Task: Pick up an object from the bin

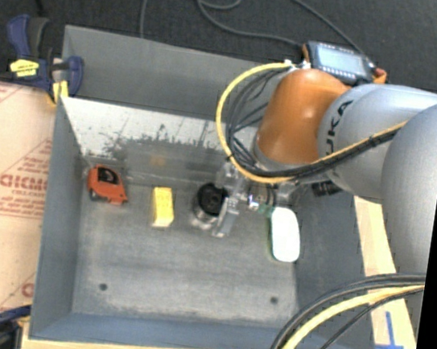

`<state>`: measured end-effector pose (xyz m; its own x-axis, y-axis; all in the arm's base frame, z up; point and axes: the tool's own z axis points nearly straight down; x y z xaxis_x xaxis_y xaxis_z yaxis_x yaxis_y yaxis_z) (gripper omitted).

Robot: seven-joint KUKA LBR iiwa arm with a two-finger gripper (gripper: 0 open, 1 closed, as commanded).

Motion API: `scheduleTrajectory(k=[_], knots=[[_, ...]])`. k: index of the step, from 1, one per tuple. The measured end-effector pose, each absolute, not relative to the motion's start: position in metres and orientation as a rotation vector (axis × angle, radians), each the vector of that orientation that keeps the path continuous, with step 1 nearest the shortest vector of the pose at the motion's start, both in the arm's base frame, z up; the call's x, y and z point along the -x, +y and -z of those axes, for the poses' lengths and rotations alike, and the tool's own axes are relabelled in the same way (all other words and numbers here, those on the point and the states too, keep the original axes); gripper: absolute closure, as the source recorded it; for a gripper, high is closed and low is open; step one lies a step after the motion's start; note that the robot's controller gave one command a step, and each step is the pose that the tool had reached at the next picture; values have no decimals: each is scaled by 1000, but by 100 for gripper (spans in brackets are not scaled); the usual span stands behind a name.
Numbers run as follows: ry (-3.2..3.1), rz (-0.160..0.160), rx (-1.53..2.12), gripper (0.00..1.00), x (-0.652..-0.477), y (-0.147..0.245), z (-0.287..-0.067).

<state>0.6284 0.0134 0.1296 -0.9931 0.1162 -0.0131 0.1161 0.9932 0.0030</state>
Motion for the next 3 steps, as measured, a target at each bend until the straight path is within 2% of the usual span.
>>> scheduleTrajectory(k=[1, 2, 3], knots=[[3138, 2, -179, 0, -633, 5, -88], [3137, 2, -16, 0, -641, 8, -93], [3139, 2, -131, 100, -654, 6, -94]])
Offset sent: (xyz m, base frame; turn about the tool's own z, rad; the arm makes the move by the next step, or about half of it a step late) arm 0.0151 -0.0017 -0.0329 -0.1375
